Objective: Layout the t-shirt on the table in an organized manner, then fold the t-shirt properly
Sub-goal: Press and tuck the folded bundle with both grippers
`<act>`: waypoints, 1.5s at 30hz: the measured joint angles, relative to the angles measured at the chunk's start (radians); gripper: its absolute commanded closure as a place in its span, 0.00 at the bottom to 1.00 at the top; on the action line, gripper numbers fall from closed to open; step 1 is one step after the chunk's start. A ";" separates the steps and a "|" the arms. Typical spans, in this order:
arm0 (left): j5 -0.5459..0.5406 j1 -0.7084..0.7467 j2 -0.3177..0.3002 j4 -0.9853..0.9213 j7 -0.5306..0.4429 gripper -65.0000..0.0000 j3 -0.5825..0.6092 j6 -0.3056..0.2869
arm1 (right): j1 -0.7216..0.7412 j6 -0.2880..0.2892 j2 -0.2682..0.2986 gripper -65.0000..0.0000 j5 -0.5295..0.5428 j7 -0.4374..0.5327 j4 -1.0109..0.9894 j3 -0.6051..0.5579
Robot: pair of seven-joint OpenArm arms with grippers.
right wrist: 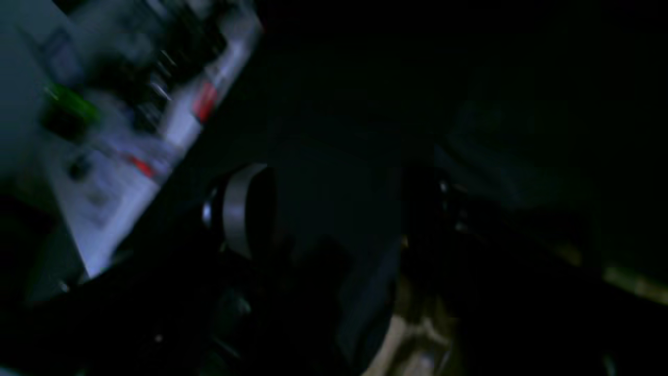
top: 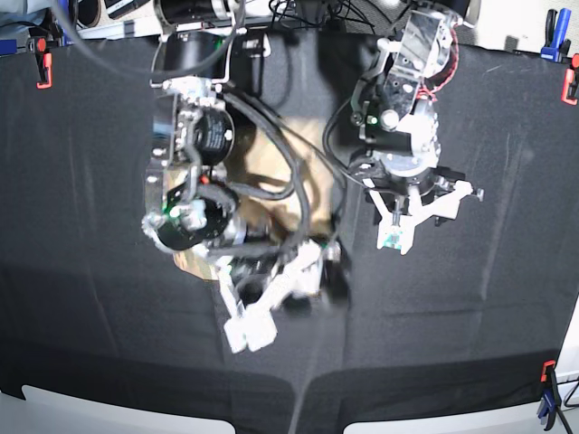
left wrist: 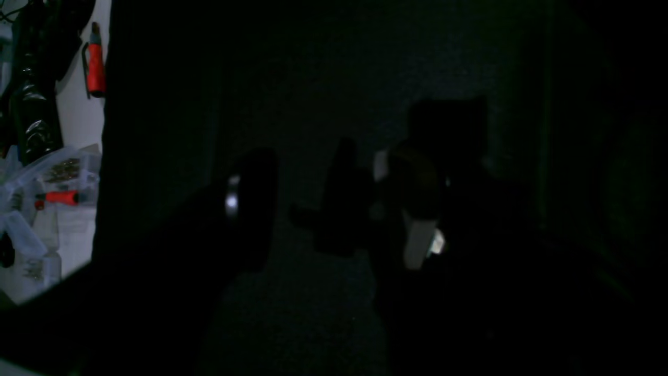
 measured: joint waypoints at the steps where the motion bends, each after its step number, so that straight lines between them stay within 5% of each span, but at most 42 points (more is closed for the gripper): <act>1: 0.000 0.000 0.000 0.000 0.002 0.51 0.000 0.000 | 0.010 0.000 0.000 0.43 0.003 0.005 0.000 0.000; 6: -0.018 0.000 -0.011 0.000 0.005 0.51 0.000 -0.006 | 0.098 0.000 0.000 0.43 -0.114 -0.056 0.000 0.000; 9: -0.115 0.000 -0.028 0.006 0.004 0.51 -0.001 -0.072 | 0.135 0.027 0.000 0.43 -0.312 -0.050 0.000 0.000; 13: -0.444 0.000 -0.024 0.037 -0.019 0.51 0.001 -0.248 | 0.143 0.008 0.021 0.43 -0.385 0.021 -0.032 -0.001; 19: -0.982 0.000 -0.024 0.039 -0.136 0.51 0.004 -0.550 | 0.157 -0.038 0.173 0.43 -0.463 0.102 -0.249 0.000; 23: -1.160 0.000 -0.024 0.039 -0.142 0.51 0.005 -0.606 | 0.212 -0.041 0.238 0.43 -0.450 0.135 -0.436 0.030; 33: -1.089 0.013 -0.026 -0.156 -0.220 0.51 0.123 -0.621 | 0.330 -0.013 0.264 0.43 -0.380 0.150 -0.838 0.131; 39: -0.904 0.005 0.004 -0.272 -0.262 0.51 0.125 -0.626 | 0.316 0.056 0.271 0.43 -0.367 0.093 -0.847 0.130; 43: -0.785 -0.042 0.012 -0.274 -0.262 0.51 0.130 -0.438 | 0.308 0.113 0.307 0.43 -0.271 0.032 -0.842 0.130; 45: -0.728 -0.072 0.008 -0.274 -0.251 0.51 0.128 -0.392 | 0.306 0.133 0.329 0.43 -0.218 -0.004 -0.842 0.130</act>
